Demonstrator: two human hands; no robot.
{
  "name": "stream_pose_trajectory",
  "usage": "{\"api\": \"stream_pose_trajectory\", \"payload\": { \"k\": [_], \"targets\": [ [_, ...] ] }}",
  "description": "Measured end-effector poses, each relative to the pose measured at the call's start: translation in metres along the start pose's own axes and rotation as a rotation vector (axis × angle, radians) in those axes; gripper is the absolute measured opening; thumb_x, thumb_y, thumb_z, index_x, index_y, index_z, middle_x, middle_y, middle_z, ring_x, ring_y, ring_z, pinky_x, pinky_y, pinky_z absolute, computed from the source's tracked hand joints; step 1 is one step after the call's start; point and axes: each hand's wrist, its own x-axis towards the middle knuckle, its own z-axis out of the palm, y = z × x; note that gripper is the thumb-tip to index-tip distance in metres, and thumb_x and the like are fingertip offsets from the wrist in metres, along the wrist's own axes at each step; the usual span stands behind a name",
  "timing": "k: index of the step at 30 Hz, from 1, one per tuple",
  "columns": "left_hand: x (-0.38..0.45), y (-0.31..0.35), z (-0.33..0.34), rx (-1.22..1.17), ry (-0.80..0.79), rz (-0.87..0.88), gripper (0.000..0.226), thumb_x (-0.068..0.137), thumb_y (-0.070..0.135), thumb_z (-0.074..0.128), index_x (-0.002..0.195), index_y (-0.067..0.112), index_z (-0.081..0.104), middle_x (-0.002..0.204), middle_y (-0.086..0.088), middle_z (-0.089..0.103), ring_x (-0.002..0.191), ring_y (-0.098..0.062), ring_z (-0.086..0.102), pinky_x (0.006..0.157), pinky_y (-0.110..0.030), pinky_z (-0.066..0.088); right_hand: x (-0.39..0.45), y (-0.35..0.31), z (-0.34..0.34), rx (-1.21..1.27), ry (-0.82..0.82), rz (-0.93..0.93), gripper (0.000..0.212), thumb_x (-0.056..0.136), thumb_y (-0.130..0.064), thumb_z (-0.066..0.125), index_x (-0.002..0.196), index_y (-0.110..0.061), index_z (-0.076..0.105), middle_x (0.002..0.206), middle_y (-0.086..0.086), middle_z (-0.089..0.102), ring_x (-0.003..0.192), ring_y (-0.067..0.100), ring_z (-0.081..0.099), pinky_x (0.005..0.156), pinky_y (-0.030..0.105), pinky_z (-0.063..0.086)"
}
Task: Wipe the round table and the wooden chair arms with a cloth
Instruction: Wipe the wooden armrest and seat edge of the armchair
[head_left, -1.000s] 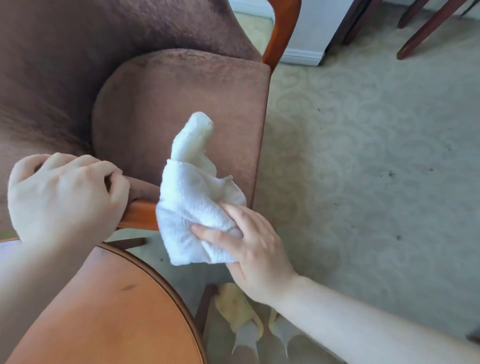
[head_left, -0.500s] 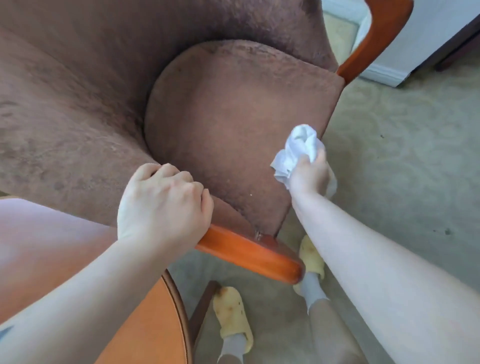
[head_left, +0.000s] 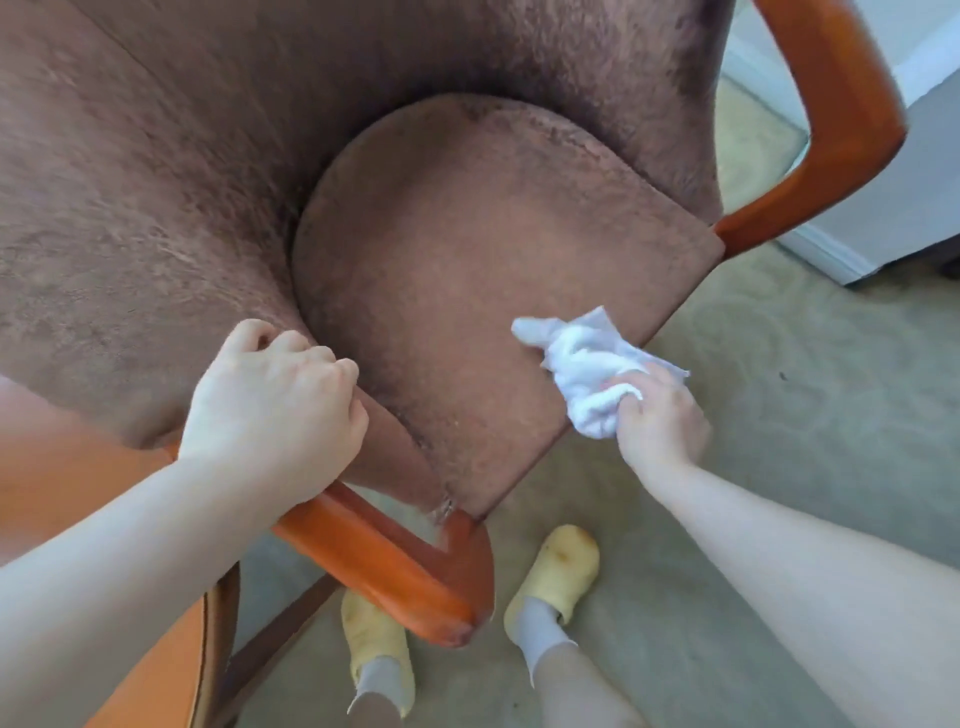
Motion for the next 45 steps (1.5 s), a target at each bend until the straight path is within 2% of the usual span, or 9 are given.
{"api": "stream_pose_trajectory", "payload": {
  "k": [5,10,15,18,24,28,33,42,45],
  "targets": [
    [0.01,0.02,0.016,-0.028,-0.098,-0.019,0.042,0.091,0.042,0.023,0.091,0.026,0.061,0.093,0.006,0.067,0.094,-0.018,0.061,0.1,-0.04,0.028,-0.009,-0.112,0.064,0.393,-0.019,0.301,0.054,0.09,-0.006,0.042,0.13,-0.04,0.053,0.147,0.0,0.038,0.132,0.024,0.037,0.095,0.034,0.039],
    [0.009,0.017,0.006,-0.139,0.002,-0.109,0.044,0.088,0.037,0.023,0.081,0.018,0.062,0.078,0.0,0.065,0.077,-0.024,0.062,0.083,-0.035,0.038,-0.067,-0.075,0.086,-0.178,-0.302,-0.943,0.046,0.081,-0.009,0.06,0.117,-0.036,0.062,0.145,-0.005,0.046,0.119,0.019,0.052,0.062,0.026,0.053],
    [0.01,0.02,0.0,-0.158,0.012,-0.093,0.042,0.086,0.033,0.026,0.072,0.014,0.06,0.07,-0.004,0.062,0.07,-0.028,0.059,0.079,-0.038,0.04,0.051,0.001,0.021,-0.634,-0.477,-1.721,0.031,0.068,-0.014,0.079,0.09,-0.034,0.072,0.13,-0.006,0.062,0.1,0.021,0.065,0.057,0.026,0.056],
    [0.008,0.021,0.0,-0.143,-0.001,-0.114,0.038,0.085,0.03,0.029,0.063,0.012,0.053,0.061,-0.004,0.056,0.061,-0.03,0.054,0.076,-0.04,0.04,0.097,0.015,0.005,-0.622,-0.369,-1.455,0.039,0.056,0.0,0.085,0.083,-0.025,0.073,0.129,0.004,0.063,0.099,0.029,0.066,0.049,0.03,0.055],
    [0.012,0.02,0.003,-0.099,-0.084,-0.116,0.047,0.086,0.036,0.019,0.073,0.019,0.061,0.077,0.002,0.065,0.08,-0.023,0.061,0.089,-0.036,0.037,0.007,-0.037,0.065,0.155,0.002,0.076,0.055,0.091,-0.001,0.045,0.127,-0.039,0.06,0.15,0.0,0.038,0.135,0.023,0.037,0.092,0.035,0.043],
    [0.022,0.028,0.006,-0.134,-0.158,-0.173,0.043,0.091,0.037,0.026,0.092,0.028,0.068,0.101,0.008,0.07,0.104,-0.019,0.061,0.105,-0.041,0.024,-0.06,-0.068,0.088,-0.069,-0.333,-0.505,0.052,0.096,-0.01,0.038,0.145,-0.027,0.039,0.152,0.004,0.034,0.127,0.024,0.047,0.082,0.031,0.047],
    [0.061,0.06,0.03,-0.167,-0.542,-0.031,0.039,0.096,0.039,0.026,0.126,0.037,0.051,0.137,0.011,0.048,0.128,-0.021,0.043,0.114,-0.048,0.017,0.06,-0.023,0.021,-0.469,-0.341,-1.591,0.024,0.078,-0.013,0.065,0.091,-0.03,0.073,0.129,0.001,0.064,0.098,0.024,0.067,0.057,0.028,0.055],
    [0.115,0.11,0.089,-0.565,-0.514,-0.248,0.075,0.096,0.045,0.035,0.152,0.025,-0.011,0.161,-0.001,-0.017,0.148,-0.024,-0.011,0.119,-0.046,0.012,0.145,-0.031,0.042,0.006,0.192,-0.024,0.057,0.086,0.004,0.05,0.123,-0.037,0.063,0.151,0.0,0.035,0.123,0.033,0.037,0.097,0.04,0.04],
    [0.126,0.127,0.101,-0.67,-0.446,-0.374,0.07,0.098,0.051,0.022,0.151,0.026,-0.016,0.16,-0.002,-0.022,0.147,-0.024,-0.016,0.119,-0.045,0.011,0.064,-0.067,0.081,0.152,0.142,-0.1,0.061,0.076,0.004,0.062,0.119,-0.04,0.064,0.138,0.005,0.047,0.114,0.035,0.044,0.086,0.04,0.047]
  ]
}}
